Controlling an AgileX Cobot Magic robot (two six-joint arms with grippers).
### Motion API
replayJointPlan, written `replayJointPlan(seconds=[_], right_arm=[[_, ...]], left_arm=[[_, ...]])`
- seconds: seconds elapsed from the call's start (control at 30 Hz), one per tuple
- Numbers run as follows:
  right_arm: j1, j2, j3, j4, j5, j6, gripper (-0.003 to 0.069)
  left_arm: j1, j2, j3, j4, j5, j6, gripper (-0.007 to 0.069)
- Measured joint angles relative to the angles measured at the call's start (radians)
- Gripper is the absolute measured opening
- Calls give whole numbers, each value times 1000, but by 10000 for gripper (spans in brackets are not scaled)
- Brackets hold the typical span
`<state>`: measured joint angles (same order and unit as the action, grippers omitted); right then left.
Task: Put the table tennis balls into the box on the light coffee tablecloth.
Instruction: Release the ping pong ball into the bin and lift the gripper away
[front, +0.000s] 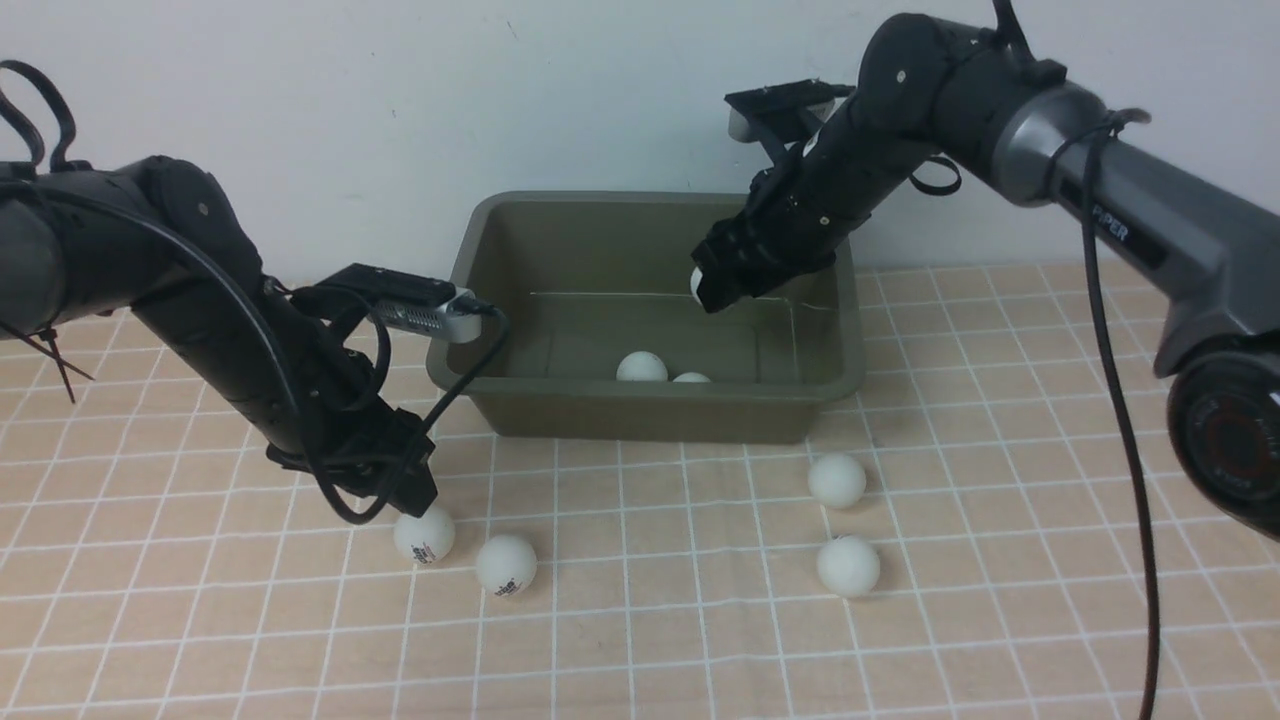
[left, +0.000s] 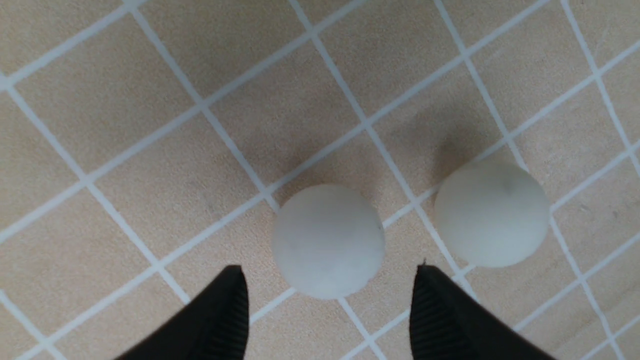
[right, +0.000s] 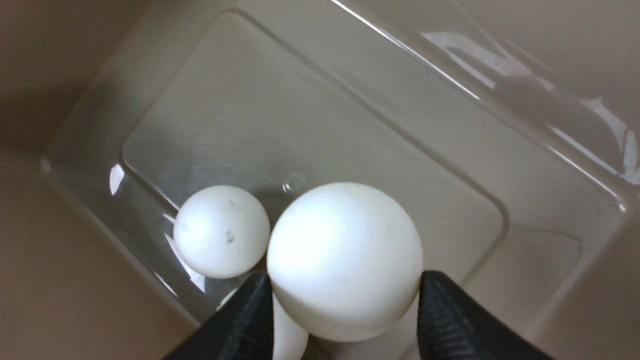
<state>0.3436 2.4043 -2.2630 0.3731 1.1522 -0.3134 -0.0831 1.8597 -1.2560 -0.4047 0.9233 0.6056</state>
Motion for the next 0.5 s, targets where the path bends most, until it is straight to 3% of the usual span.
replayJointPlan(seconds=[0.17, 0.5], right_arm=[[1, 0, 0, 2, 3, 1, 435], [1, -7, 0, 18, 17, 2, 443]], left_arm=[[0, 23, 0, 0, -2, -1, 360], [0, 51, 0, -42, -13, 12, 360]])
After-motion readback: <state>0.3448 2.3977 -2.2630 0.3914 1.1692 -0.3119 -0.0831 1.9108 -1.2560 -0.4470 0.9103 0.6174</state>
